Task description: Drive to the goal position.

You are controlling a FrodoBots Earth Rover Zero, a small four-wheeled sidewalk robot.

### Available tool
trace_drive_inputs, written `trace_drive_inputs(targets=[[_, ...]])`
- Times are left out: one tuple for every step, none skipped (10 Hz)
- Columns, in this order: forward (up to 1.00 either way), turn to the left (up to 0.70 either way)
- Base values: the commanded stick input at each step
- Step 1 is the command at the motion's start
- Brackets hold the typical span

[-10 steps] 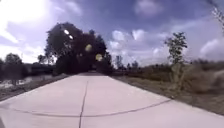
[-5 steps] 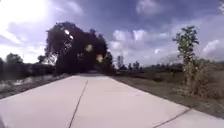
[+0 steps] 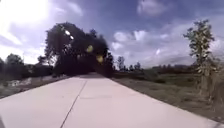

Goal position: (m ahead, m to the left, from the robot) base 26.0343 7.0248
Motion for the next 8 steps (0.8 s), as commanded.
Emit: trace_drive_inputs(targets=[[1.0,0.35],[1.0,0.1],[1.0,0.0],[1.0,0.0],[1.0,0.0],[1.0,0.0],[1.0,0.0],[1.0,0.0]])
